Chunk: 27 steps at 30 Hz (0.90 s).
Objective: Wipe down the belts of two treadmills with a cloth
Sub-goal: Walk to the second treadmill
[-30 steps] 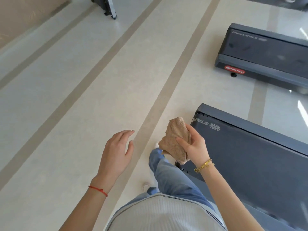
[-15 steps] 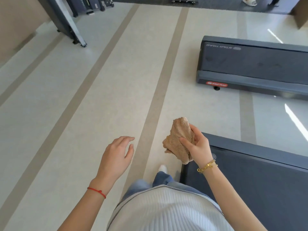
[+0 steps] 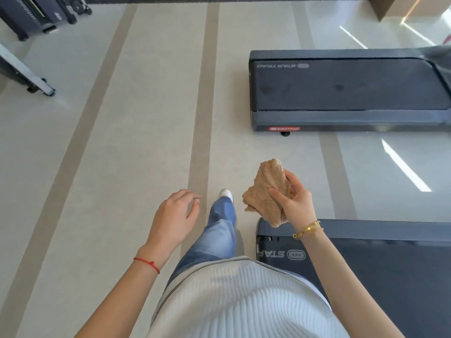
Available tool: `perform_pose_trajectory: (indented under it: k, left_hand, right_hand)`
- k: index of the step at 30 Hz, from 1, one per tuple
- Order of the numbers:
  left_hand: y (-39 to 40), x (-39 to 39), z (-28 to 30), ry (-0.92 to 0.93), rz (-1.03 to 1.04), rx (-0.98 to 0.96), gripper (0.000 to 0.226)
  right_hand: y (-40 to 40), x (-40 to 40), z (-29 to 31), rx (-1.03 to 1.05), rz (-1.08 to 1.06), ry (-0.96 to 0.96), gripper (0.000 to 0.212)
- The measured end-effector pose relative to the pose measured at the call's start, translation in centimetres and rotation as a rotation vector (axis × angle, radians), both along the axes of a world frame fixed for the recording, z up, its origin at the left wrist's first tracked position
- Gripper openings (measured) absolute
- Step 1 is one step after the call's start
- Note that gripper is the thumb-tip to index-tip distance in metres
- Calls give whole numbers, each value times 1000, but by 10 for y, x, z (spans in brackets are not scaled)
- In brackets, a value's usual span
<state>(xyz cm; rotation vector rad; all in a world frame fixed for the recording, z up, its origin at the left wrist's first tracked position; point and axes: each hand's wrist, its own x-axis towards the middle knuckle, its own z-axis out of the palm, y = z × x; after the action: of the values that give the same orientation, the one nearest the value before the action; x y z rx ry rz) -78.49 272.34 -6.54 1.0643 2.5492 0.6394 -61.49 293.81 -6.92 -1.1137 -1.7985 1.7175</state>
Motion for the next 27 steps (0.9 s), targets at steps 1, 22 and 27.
perform_pose_trajectory:
  k: [1,22,27]
  left_hand:
    - [20,-17,-1,0,-9,2,21]
    - [454,-260,9,17,-235,33,20]
    - [575,-275,-17,6,-186,46,21]
  right_hand:
    - [18,-13,-2,-13,-17,-6,43]
    - [414,-219,4,29,-161,-77,44]
    - [541,-249,-15,24,-76,-62,46]
